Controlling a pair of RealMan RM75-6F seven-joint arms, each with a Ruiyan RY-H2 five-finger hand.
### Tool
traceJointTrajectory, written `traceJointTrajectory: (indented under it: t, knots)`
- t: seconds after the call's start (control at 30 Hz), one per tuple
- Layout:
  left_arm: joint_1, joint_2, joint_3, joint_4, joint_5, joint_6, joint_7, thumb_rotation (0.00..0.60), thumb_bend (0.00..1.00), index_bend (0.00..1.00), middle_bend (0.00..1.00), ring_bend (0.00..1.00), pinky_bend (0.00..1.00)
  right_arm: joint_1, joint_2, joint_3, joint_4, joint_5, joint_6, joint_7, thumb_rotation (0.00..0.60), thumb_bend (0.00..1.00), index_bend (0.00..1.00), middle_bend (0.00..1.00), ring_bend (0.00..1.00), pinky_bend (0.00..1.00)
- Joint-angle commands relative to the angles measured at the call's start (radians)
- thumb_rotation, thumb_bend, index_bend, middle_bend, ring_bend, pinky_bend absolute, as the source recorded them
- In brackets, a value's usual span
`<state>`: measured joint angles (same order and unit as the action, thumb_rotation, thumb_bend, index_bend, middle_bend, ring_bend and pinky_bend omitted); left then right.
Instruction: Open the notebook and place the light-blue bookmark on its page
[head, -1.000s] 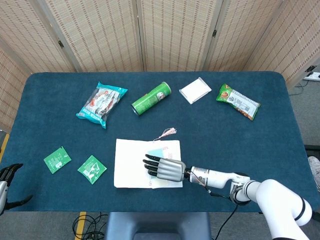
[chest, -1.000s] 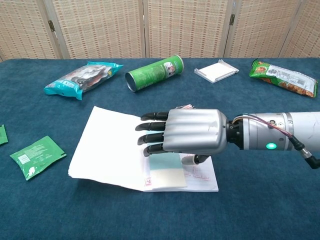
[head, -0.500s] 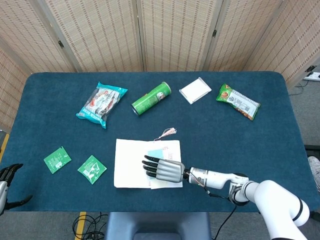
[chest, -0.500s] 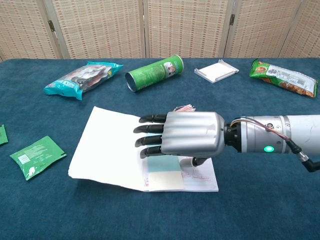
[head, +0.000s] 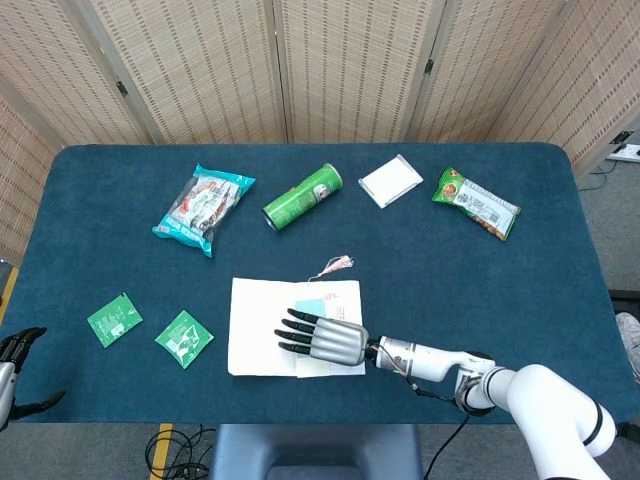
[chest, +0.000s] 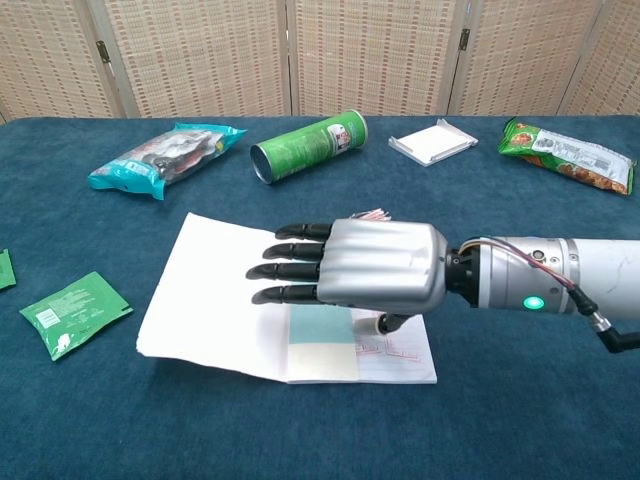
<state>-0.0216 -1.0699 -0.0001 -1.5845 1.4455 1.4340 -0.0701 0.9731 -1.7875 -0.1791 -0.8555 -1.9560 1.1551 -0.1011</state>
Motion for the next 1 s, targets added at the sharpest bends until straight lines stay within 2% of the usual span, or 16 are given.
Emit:
traceJointTrajectory:
  t: [0.03,0.77,1.0]
  knots:
    - [-0.001,0.0,0.0,-0.001,-0.001,-0.002,0.001,0.6,0.15,0.16,0.17,0.15,0.23,0.001,0.0,0.001,0.001,0.001,-0.003,-0.001,0.6,0.21,0.0,0.0,0.0,0.0]
    - [0.0,0.002,0.001,-0.004,-0.007,-0.008,0.005,0.6,0.15,0.16,0.17,0.15,0.23,0.013,-0.033,0.012,0.029,0.007,-0.009,0.013,0.6,0.21,0.0,0.0,0.0,0.0]
    - [0.001,0.003,0.0,0.0,-0.009,-0.007,0.0,0.6,0.15,0.16,0.17,0.15,0.23,0.011,-0.001,0.029,0.012,0.022,0.01,0.017,0.6,0.21,0.0,0.0,0.0,0.0]
